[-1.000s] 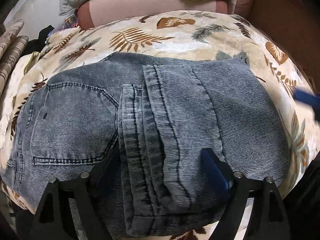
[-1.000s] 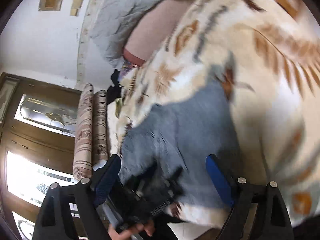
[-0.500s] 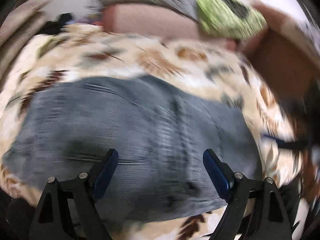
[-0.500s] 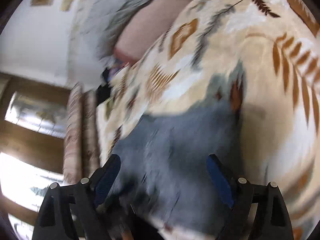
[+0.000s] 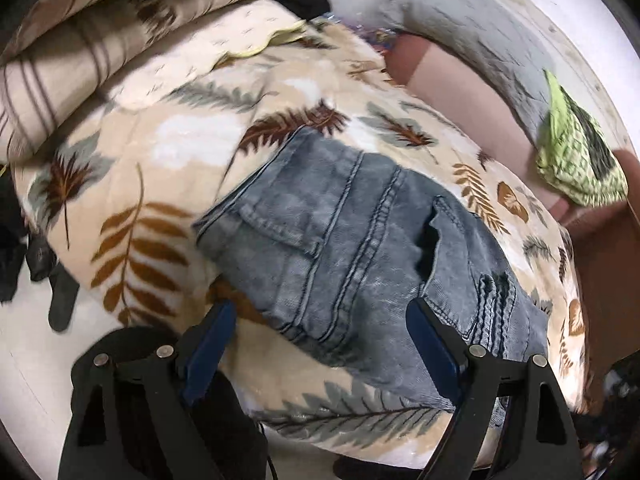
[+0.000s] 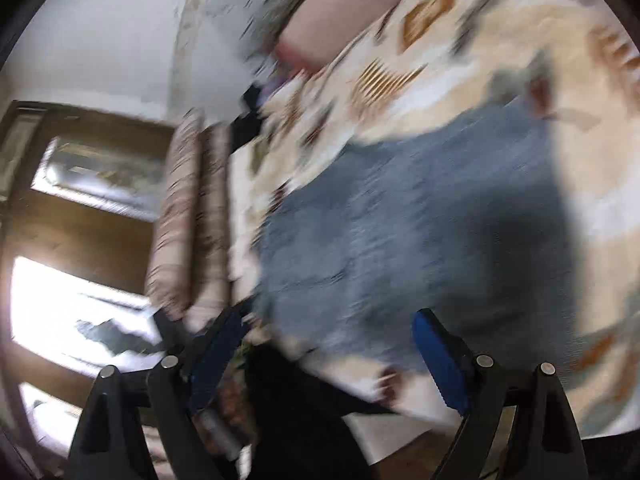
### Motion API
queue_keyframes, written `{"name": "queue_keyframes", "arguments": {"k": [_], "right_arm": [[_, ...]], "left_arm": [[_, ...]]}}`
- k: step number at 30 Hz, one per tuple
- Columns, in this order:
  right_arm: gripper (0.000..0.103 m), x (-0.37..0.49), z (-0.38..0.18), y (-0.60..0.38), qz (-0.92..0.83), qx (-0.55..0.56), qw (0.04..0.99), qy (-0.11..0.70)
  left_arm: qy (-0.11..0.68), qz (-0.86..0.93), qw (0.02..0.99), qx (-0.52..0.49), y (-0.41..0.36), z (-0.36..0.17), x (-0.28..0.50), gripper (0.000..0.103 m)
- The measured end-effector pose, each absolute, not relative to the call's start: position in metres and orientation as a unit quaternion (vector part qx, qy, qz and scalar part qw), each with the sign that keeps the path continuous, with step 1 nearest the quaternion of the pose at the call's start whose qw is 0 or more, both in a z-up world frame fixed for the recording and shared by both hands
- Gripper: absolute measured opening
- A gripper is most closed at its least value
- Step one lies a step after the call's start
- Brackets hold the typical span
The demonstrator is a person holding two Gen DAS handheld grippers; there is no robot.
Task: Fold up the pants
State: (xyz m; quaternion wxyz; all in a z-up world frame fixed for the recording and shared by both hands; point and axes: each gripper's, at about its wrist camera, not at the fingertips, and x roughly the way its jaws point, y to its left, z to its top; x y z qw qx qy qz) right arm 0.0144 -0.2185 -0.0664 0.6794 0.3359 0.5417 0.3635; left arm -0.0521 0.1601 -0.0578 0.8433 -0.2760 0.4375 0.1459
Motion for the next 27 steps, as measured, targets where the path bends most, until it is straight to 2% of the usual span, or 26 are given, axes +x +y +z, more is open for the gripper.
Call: {"name": "queue_keyframes", "arguments": {"k": [3,5,9,12,14,15,19,20,22,27], "right_arm": [[0.090,0.011,-0.090,-0.193,0.321,0.303,0.686,0.579],[0.090,0.003,-0.085,-0.188,0.310,0.253,0.717,0.570],[0.087,-0.029,-0.051,-0.166,0.278,0.033,0.817,0.504],[0.069,-0.035,-0.052,-0.145,0.278,-0.047,0.824,0.491],[0.049,-0.033,-0.063,-0.133,0.283,-0.082,0.821,0.489],[0.046,-0.032,-0.071,-0.131,0.284,-0.093,0.817,0.494],[0.036,-0.017,-0.092,-0.116,0.303,-0.085,0.799,0.512],[0.026,-0.015,-0.092,-0.117,0.306,-0.076,0.798,0.513],[0.016,-0.008,-0.089,-0.127,0.315,-0.035,0.793,0.520],[0.013,0.001,-0.072,-0.145,0.338,0.050,0.782,0.522]], "left_arm": [[0.437,0.128,0.849,-0.269,0.152,-0.055,-0.053,0.087],[0.431,0.121,0.857,-0.256,0.147,-0.051,-0.053,0.087],[0.434,0.119,0.854,-0.259,0.145,-0.055,-0.050,0.087],[0.439,0.111,0.854,-0.255,0.142,-0.057,-0.049,0.087],[0.435,0.110,0.859,-0.247,0.140,-0.053,-0.052,0.087],[0.434,0.111,0.860,-0.244,0.141,-0.052,-0.053,0.087],[0.433,0.121,0.859,-0.246,0.146,-0.053,-0.056,0.087],[0.434,0.125,0.857,-0.247,0.147,-0.054,-0.056,0.087],[0.437,0.126,0.855,-0.250,0.148,-0.056,-0.056,0.087],[0.440,0.119,0.855,-0.246,0.146,-0.058,-0.056,0.087]]}}
